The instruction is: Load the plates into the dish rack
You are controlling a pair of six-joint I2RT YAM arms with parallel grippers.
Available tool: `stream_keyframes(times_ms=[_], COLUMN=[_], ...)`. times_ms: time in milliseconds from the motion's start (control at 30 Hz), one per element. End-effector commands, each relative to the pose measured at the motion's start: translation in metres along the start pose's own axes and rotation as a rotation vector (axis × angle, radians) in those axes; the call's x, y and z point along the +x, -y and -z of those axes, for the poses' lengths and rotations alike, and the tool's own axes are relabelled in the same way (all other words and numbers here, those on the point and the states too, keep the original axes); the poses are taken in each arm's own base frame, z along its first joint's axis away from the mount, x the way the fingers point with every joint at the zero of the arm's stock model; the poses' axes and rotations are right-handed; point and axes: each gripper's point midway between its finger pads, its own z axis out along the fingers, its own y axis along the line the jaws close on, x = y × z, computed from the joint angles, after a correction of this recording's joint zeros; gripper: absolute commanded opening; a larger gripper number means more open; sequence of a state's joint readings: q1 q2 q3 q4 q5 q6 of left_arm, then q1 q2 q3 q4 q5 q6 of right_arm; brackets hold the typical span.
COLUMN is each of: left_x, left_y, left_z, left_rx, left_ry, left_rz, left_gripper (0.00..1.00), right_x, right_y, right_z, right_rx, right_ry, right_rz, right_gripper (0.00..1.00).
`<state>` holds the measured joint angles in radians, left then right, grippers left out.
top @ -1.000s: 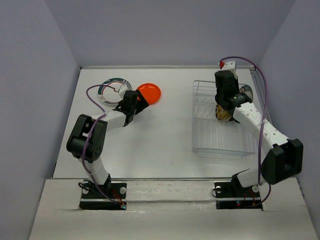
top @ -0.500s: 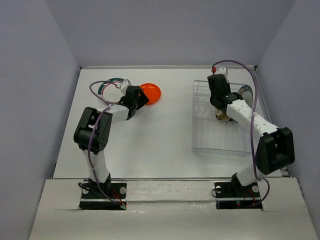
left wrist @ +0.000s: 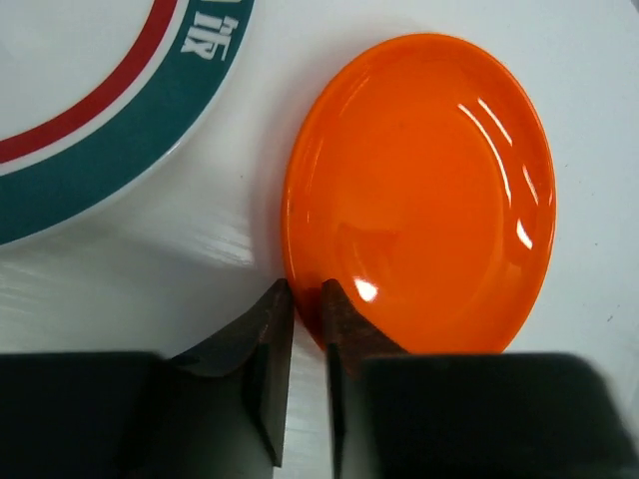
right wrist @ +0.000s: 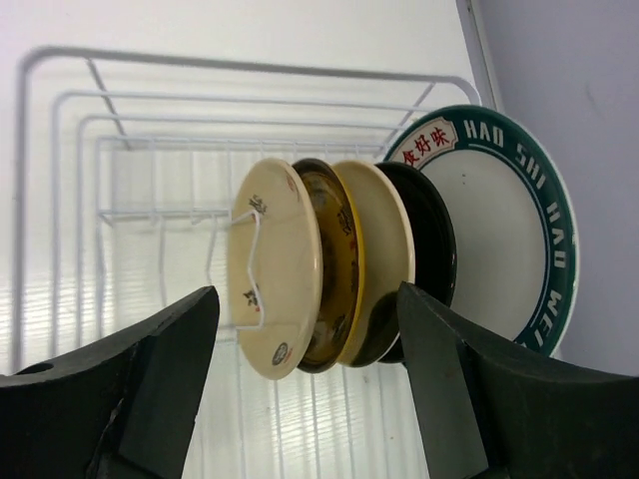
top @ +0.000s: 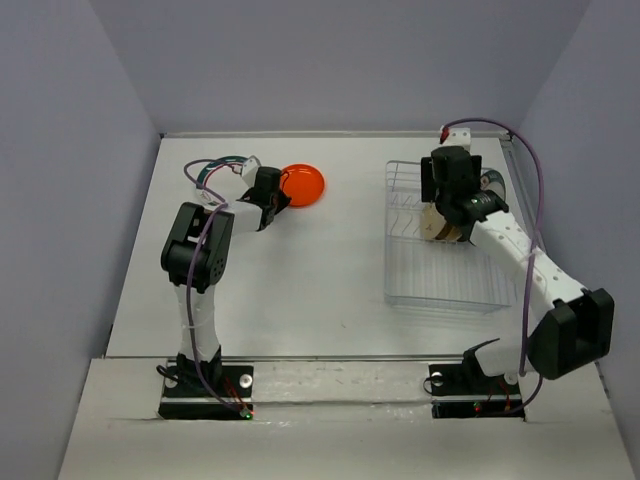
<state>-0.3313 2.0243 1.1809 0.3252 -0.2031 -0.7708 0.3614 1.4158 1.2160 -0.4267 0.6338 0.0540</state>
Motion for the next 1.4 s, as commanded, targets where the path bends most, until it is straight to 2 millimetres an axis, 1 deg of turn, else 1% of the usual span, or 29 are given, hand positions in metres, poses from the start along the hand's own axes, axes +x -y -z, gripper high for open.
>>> stream_keyframes(times_ms=[0,33,67,133,200,233,267,300,333,367,400,433,467,500,533,567,600,633,667,767,833,1000,1067,1167,1200,1233,1267,1333,1367], left_x=[-0.024,-0.023,-0.025,-0.028,-0.044,-0.039,-0.041,-0.048,-0.053,-0.053,-0.053,-0.057,-0.057,-0.069,-0.061,-0.060,-0.066,-0.058,-0.052,-0.040,-0.040,-0.034,-0.031,-0.036,-0.039,-0.041,-0.049,-0.054,-0.059], left_y=[0.012,0.009,0.008,0.009,0.027,0.025,0.030,0.039,0.042,0.049,0.054,0.057,0.059,0.069,0.062,0.063,0.072,0.071,0.084,0.098,0.108,0.121,0.124,0.129,0.129,0.130,0.126,0.117,0.112], left_z=[-0.005,-0.004,-0.003,0.005,0.023,0.032,0.040,0.060,0.070,0.082,0.094,0.116,0.128,0.154,0.163,0.173,0.198,0.205,0.224,0.245,0.263,0.287,0.294,0.310,0.313,0.315,0.309,0.298,0.291], left_rx=[0.011,0.005,0.002,0.023,0.099,0.111,0.132,0.174,0.192,0.225,0.253,0.292,0.317,0.375,0.385,0.408,0.471,0.495,0.563,0.652,0.712,0.803,0.832,0.891,0.898,0.898,0.856,0.775,0.728], left_ry=[0.084,0.087,0.096,0.112,0.152,0.150,0.158,0.182,0.195,0.195,0.199,0.215,0.214,0.245,0.232,0.232,0.249,0.233,0.211,0.161,0.156,0.115,0.096,0.112,0.122,0.132,0.170,0.187,0.214], left_rz=[0.037,0.035,0.031,0.034,0.052,0.049,0.050,0.049,0.052,0.048,0.047,0.048,0.046,0.063,0.058,0.064,0.086,0.093,0.094,0.077,0.070,0.040,0.032,0.037,0.035,0.029,0.035,0.035,0.035], left_gripper=[0.15,0.08,0.06,0.06,0.06,0.06,0.06,0.06,0.06,0.06,0.06,0.06,0.06,0.06,0.06,0.06,0.06,0.06,0.06,0.06,0.06,0.06,0.06,0.06,0.11,0.21,0.44,0.68,0.77], right_x=[-0.034,-0.039,-0.043,-0.048,-0.053,-0.056,-0.059,-0.059,-0.060,-0.060,-0.062,-0.063,-0.066,-0.067,-0.067,-0.069,-0.070,-0.070,-0.072,-0.073,-0.071,-0.069,-0.069,-0.068,-0.069,-0.072,-0.076,-0.082,-0.083], right_y=[-0.006,-0.009,-0.012,-0.022,-0.046,-0.055,-0.077,-0.096,-0.102,-0.121,-0.135,-0.144,-0.157,-0.160,-0.168,-0.171,-0.174,-0.178,-0.179,-0.182,-0.185,-0.192,-0.191,-0.191,-0.189,-0.184,-0.176,-0.154,-0.130], right_z=[0.037,0.048,0.054,0.065,0.083,0.088,0.101,0.115,0.115,0.128,0.129,0.133,0.136,0.134,0.138,0.138,0.137,0.135,0.132,0.128,0.127,0.145,0.144,0.141,0.137,0.138,0.129,0.120,0.098], right_rx=[-0.152,-0.209,-0.240,-0.326,-0.493,-0.553,-0.681,-0.805,-0.817,-0.917,-0.960,-0.995,-1.024,-1.027,-1.058,-1.068,-1.076,-1.081,-1.077,-1.074,-1.079,-1.187,-1.180,-1.161,-1.139,-1.117,-1.050,-0.920,-0.732], right_ry=[0.107,0.128,0.144,0.168,0.184,0.188,0.193,0.183,0.181,0.163,0.159,0.151,0.148,0.145,0.139,0.139,0.136,0.126,0.129,0.125,0.106,0.102,0.106,0.096,0.096,0.114,0.143,0.167,0.184], right_rz=[-0.155,-0.175,-0.203,-0.234,-0.283,-0.304,-0.334,-0.330,-0.344,-0.339,-0.336,-0.328,-0.313,-0.310,-0.299,-0.300,-0.307,-0.308,-0.305,-0.298,-0.295,-0.308,-0.328,-0.351,-0.363,-0.372,-0.385,-0.375,-0.382], right_gripper=[0.77,0.77,0.77,0.78,0.79,0.80,0.81,0.82,0.83,0.84,0.84,0.85,0.85,0.86,0.86,0.87,0.87,0.87,0.88,0.90,0.91,0.90,0.83,0.34,0.17,0.07,0.07,0.07,0.07])
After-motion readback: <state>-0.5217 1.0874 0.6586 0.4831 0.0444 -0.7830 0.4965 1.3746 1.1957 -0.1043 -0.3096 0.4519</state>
